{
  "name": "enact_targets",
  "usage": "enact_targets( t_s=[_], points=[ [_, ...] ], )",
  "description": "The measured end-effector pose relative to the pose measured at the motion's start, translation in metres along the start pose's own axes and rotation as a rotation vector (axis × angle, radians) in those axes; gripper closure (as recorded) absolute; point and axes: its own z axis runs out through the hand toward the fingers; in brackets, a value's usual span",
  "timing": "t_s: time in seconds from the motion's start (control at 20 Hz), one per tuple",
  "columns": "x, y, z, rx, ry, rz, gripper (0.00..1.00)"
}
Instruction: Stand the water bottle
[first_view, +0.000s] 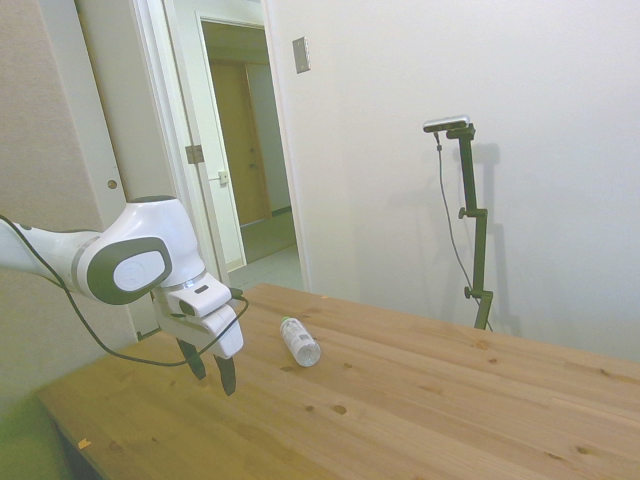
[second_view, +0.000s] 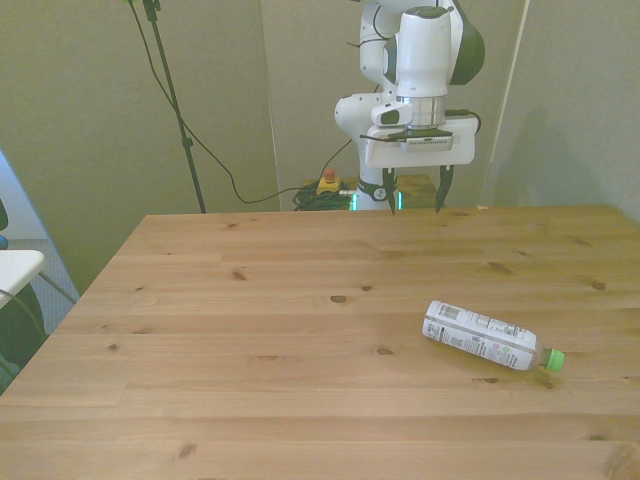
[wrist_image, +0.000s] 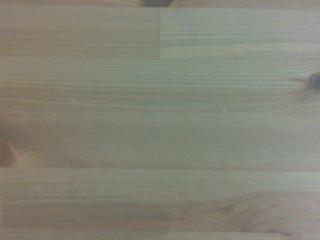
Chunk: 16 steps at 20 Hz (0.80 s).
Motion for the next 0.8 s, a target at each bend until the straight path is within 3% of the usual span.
enact_targets(
  t_s=[0.3,0.6,0.8],
  points=[
    [0.002,-0.018,-0.003,-0.036,0.013,-0.042,0.00],
    [0.037,-0.095,-0.053,-0.032,0.086,-0.156,0.00],
    [0.065,-0.148,-0.055,-0.021,0.129,-0.224,0.00]
  ],
)
